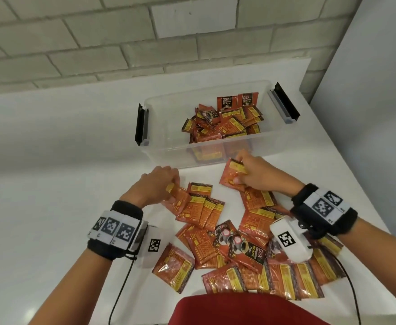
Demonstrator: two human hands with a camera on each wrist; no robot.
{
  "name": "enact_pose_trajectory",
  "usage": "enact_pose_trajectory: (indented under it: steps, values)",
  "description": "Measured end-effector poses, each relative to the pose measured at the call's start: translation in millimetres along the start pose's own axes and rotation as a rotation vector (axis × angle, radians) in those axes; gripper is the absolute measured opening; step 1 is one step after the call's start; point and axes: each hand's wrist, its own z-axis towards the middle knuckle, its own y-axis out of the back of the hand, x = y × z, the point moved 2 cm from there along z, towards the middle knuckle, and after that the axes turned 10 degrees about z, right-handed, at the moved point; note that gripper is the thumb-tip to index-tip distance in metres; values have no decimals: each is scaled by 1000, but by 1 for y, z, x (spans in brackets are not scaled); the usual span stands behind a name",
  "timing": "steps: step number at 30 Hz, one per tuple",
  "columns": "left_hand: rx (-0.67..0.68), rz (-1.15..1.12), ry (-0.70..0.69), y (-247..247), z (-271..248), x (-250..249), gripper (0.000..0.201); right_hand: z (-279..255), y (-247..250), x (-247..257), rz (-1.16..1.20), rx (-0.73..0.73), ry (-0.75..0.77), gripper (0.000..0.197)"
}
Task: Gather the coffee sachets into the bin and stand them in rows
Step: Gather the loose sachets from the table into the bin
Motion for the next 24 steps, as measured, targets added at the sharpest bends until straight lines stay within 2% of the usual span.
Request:
enact_pose_trajectory:
  steps: [2, 4, 6, 8, 11, 14, 19, 21, 24]
  values:
    - [-19, -167, 0, 6, -7, 7, 23, -12, 11, -1, 71, -18, -3, 52]
    - [-37, -257, -10, 17, -16, 12, 17, -25, 16, -8, 86, 4, -35, 52]
    - [-19, -308, -41, 23, -22, 16, 13, -35, 14, -18, 5, 39, -99, 54]
    - [43, -359, -92, 23, -25, 12, 13, -40, 6, -28, -113, 61, -175, 65]
    - [129, -291, -202, 9, -20, -5, 16, -41, -5, -35, -178, 4, -240, 73]
    - [144, -228, -260, -7, -13, -19, 19, -38, -2, -36, -174, -44, -250, 71]
    - [66, -384, -247, -8, -13, -10, 19, -38, 8, -27, 164, -51, -154, 42]
    - [48, -457, -236, -1, -15, -1, 17, -39, 10, -19, 302, -50, -132, 45]
    - [53, -580, -199, 11, -18, 10, 22, -36, 0, -2, 358, 71, -118, 54]
